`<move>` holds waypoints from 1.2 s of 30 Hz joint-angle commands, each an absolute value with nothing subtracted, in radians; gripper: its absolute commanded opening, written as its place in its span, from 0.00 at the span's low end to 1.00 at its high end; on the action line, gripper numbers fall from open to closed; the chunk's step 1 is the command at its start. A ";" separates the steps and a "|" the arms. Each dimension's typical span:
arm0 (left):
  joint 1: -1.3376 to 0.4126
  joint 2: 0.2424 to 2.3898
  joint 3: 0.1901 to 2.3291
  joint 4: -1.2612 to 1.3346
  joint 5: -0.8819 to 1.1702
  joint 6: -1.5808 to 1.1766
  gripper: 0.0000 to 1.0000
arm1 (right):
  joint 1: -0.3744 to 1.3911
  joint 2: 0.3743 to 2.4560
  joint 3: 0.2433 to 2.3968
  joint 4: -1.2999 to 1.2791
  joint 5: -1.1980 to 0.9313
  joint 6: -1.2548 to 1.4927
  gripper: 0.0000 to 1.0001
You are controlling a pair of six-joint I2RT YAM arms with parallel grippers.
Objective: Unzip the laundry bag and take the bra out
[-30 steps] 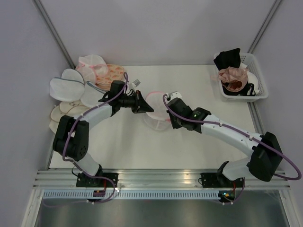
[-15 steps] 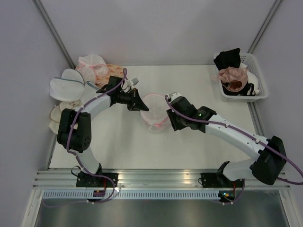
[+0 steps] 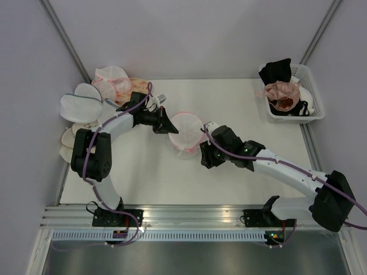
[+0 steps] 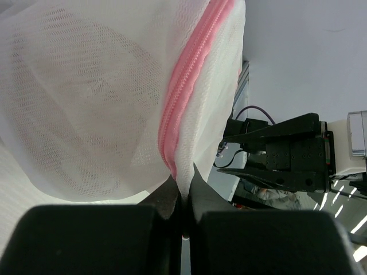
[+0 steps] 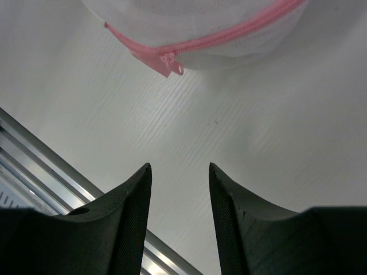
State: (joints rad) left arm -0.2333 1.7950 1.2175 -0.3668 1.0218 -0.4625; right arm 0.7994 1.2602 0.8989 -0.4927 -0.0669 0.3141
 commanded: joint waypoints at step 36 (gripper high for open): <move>-0.236 1.867 1.256 -0.342 1.071 -0.426 0.02 | 0.801 1.283 0.890 -0.327 0.192 0.285 0.08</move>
